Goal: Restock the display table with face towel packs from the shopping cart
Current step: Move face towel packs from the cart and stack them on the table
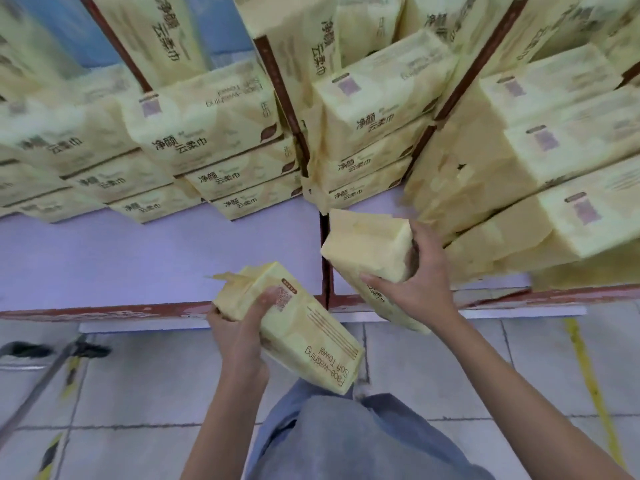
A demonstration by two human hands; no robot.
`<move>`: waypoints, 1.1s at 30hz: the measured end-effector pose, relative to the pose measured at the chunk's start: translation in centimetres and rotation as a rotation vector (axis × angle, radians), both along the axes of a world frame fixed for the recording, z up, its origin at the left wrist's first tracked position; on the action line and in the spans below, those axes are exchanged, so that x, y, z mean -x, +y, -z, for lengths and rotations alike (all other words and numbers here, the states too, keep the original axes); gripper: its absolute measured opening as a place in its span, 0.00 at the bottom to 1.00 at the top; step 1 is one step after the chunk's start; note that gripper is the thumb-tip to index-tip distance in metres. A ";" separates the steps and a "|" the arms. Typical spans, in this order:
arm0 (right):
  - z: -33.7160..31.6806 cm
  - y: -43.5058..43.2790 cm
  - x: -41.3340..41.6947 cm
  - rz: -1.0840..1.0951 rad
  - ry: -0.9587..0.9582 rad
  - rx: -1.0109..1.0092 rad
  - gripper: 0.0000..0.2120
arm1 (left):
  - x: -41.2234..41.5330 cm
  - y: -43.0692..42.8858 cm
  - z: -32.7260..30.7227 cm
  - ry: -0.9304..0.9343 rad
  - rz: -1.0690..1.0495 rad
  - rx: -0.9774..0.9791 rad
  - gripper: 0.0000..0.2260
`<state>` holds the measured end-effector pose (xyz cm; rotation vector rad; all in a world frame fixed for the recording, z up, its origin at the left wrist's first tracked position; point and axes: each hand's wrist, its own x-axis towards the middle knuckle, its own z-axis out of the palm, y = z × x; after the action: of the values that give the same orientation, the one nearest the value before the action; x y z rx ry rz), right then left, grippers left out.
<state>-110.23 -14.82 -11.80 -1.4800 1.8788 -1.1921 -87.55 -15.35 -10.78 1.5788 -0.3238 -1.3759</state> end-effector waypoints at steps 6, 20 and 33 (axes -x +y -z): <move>2.2 -9.4 1.0 -0.376 0.530 -0.014 0.42 | 0.1 -4.8 0.6 -0.006 -0.052 -0.010 0.50; 9.6 -12.6 0.4 -0.631 0.797 -0.126 0.45 | 1.9 -7.5 2.2 -0.057 -0.118 -0.110 0.50; 7.0 -7.8 0.8 0.786 -0.970 -0.690 0.41 | 3.7 -7.0 1.9 -0.044 -0.183 -0.090 0.50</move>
<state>-111.04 -22.64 -18.77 0.2564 1.8068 -1.0556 -91.27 -22.31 -12.71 1.6712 -0.1414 -1.2307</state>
